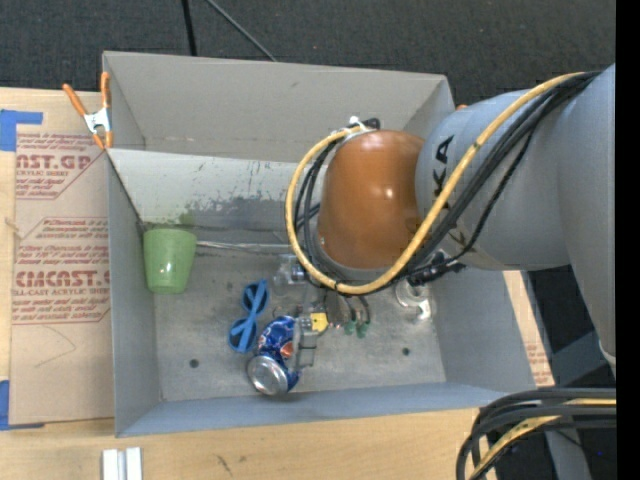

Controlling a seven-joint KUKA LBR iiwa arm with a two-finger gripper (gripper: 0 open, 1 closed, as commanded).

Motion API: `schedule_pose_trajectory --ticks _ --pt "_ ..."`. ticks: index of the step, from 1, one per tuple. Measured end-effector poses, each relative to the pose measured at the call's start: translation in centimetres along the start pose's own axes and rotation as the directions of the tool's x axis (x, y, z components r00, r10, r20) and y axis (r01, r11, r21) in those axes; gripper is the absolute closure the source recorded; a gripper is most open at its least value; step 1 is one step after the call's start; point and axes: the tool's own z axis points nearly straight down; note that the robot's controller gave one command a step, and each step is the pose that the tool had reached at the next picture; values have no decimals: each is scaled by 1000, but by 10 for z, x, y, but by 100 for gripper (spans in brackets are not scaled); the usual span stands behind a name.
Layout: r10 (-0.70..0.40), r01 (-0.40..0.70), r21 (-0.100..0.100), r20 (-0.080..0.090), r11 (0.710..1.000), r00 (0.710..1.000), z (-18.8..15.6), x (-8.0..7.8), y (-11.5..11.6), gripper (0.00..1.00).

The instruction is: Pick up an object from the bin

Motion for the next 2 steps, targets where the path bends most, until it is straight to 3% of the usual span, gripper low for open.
schedule_pose_trajectory --ticks 1,2 --pt "-113 113 2 -3 994 994 106 -32 -5 0" --pt "-113 113 0 1 994 994 102 -33 -4 100"
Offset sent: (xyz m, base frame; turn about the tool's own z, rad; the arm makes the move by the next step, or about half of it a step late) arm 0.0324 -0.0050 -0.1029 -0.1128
